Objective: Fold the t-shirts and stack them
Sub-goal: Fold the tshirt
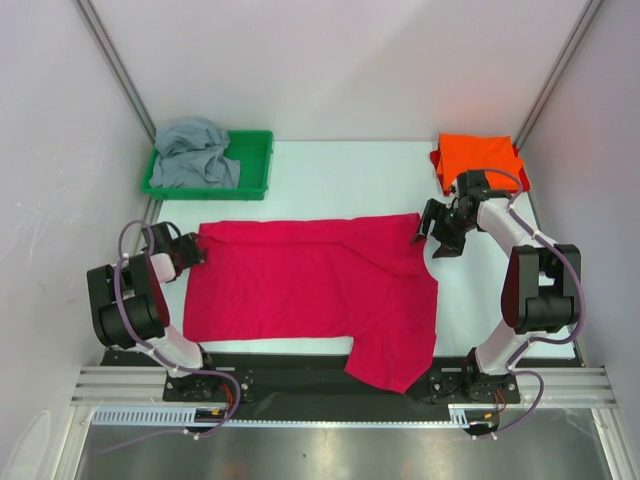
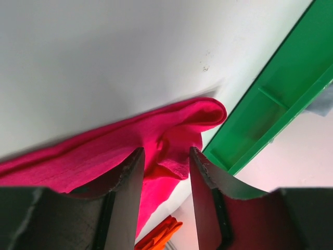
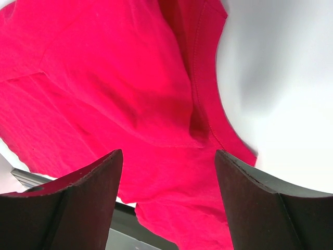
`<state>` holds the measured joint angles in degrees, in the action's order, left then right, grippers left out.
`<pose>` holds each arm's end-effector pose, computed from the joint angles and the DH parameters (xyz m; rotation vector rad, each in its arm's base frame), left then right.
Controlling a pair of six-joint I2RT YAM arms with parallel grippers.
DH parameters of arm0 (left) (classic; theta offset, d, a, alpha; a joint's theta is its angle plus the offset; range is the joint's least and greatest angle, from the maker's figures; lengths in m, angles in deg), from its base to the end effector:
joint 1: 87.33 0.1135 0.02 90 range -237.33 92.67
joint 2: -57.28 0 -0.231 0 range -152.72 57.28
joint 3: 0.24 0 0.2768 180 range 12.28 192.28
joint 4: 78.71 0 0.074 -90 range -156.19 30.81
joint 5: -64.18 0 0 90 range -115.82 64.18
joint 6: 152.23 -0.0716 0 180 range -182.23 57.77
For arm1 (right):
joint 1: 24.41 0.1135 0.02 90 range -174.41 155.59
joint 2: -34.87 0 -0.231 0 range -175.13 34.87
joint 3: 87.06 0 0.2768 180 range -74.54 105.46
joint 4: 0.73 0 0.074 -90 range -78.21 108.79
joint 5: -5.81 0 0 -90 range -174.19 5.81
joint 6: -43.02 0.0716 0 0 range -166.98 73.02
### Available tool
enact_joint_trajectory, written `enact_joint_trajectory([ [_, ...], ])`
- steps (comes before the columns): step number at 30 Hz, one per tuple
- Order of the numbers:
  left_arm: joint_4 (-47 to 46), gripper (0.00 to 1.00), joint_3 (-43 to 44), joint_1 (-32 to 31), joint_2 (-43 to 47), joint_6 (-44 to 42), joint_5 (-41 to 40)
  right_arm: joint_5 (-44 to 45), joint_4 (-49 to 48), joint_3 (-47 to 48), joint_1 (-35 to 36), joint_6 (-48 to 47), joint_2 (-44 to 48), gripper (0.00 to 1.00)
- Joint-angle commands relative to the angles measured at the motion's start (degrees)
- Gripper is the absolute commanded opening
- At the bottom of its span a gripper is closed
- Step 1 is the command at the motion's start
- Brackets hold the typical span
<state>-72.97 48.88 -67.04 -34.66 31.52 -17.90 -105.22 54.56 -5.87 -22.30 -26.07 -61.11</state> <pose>0.3099 0.1041 0.0476 -2.1012 1.4430 -0.7178 0.3585 0.0389 0.1402 0.3689 2.7896 0.6101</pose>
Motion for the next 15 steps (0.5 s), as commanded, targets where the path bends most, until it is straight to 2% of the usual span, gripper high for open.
enact_joint_trajectory([
  [1,-2.88,0.44,2.07,0.62,-1.31,1.96,1.3,-0.23,-0.75,0.15,0.79,0.19,1.5,0.77],
  [4,-2.53,0.44,2.42,0.62,-1.31,1.87,1.13,-0.06,-0.84,-0.2,1.23,0.45,1.76,0.77],
  [15,-1.57,0.26,4.88,1.15,-1.23,-0.32,1.57,0.64,-1.1,-1.25,2.55,1.59,2.12,0.77],
])
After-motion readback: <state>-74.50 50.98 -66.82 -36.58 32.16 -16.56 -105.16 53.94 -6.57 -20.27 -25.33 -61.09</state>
